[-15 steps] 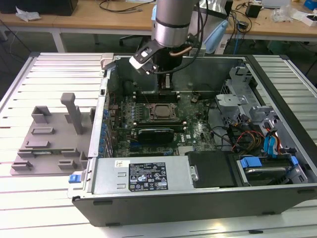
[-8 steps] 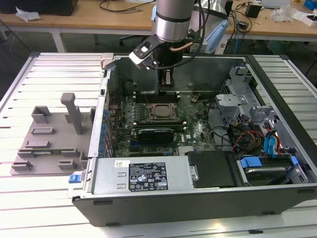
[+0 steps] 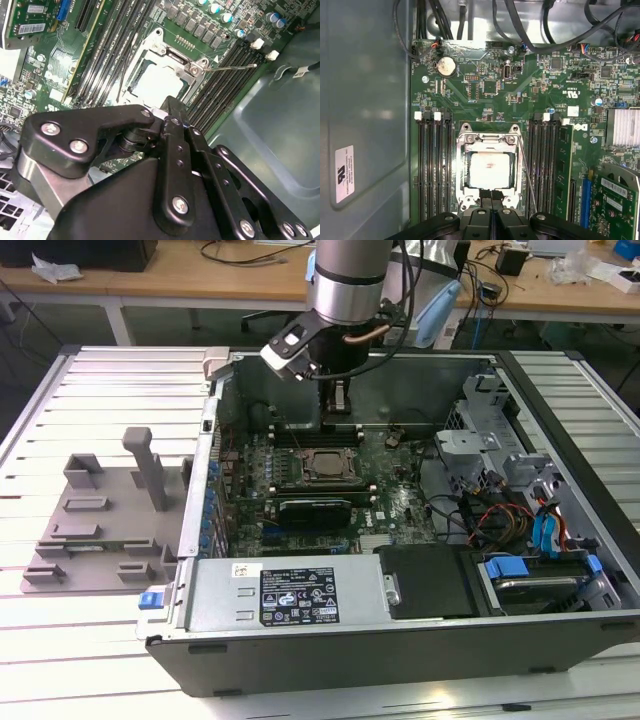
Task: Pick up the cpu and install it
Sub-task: 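Install the first cpu locking lever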
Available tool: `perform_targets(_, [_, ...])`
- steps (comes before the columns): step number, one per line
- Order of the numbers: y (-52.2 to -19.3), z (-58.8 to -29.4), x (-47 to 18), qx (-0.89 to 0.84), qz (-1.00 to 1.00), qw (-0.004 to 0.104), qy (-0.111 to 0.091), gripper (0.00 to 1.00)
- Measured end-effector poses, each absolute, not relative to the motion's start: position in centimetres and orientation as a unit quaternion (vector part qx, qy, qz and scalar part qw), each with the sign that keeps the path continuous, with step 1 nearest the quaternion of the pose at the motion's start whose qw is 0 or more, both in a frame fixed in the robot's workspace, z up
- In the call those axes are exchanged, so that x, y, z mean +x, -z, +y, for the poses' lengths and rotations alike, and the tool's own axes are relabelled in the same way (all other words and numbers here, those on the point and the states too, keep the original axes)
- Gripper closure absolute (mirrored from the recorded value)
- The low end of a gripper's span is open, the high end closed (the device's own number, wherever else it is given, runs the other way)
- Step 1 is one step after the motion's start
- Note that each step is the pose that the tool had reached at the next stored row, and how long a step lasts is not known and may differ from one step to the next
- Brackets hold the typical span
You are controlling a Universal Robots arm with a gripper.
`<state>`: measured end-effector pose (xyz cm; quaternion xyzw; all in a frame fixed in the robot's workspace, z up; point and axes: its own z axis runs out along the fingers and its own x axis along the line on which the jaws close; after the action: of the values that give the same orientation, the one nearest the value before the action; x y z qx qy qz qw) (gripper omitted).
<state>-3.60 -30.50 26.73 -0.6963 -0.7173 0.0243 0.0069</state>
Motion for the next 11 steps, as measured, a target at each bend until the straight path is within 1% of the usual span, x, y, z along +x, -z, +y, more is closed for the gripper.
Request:
perform_targets(9, [-26.72, -30.5, -3.6, -0.611, -0.791, 0.004, -0.025, 0.89])
perform_targets(11, [-26.72, -30.5, -3.6, -0.561, -0.827, 0.003, -0.025, 0.89])
